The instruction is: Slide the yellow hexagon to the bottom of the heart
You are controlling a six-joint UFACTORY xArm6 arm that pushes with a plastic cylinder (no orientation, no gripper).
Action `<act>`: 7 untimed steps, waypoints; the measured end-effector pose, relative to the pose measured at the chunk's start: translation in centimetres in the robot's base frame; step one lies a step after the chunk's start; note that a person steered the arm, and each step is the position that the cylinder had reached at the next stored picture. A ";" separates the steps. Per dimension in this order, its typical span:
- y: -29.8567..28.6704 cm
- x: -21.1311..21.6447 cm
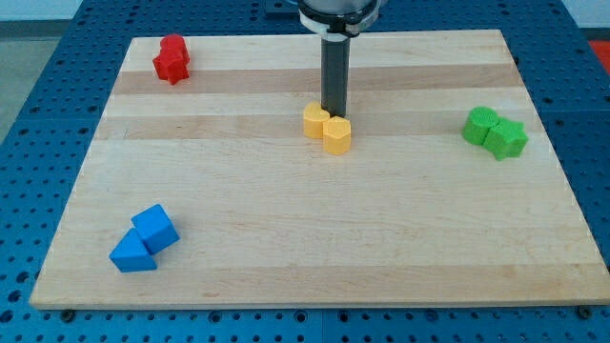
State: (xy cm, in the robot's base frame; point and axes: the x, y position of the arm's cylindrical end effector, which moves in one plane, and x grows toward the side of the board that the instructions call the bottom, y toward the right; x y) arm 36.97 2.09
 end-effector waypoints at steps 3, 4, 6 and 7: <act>2.3 0.4; 3.8 1.7; 1.4 6.2; -0.3 6.4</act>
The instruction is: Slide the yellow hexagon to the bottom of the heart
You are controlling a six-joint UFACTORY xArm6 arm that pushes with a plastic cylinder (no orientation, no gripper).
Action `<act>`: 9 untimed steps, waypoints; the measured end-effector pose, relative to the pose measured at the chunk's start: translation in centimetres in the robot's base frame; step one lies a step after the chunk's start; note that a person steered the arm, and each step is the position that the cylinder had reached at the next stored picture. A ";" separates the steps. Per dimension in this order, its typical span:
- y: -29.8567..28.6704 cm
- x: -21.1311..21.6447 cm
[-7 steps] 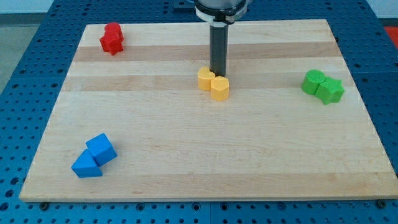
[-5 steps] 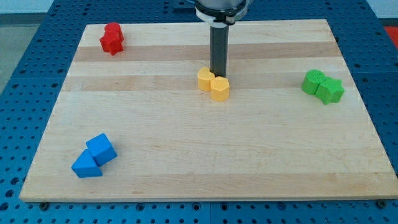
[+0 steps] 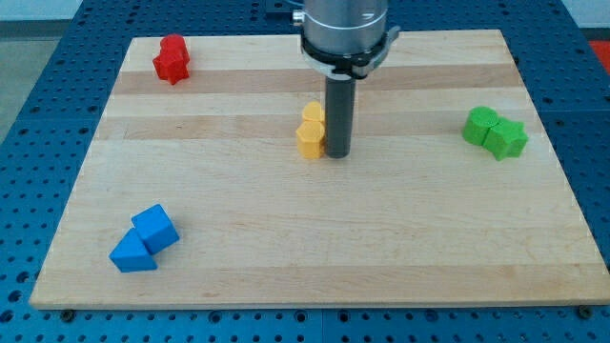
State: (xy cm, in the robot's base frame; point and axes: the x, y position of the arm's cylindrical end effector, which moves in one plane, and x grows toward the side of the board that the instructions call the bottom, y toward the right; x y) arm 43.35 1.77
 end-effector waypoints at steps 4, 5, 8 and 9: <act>3.2 0.2; 2.8 -1.0; 0.6 -2.7; -0.6 -3.4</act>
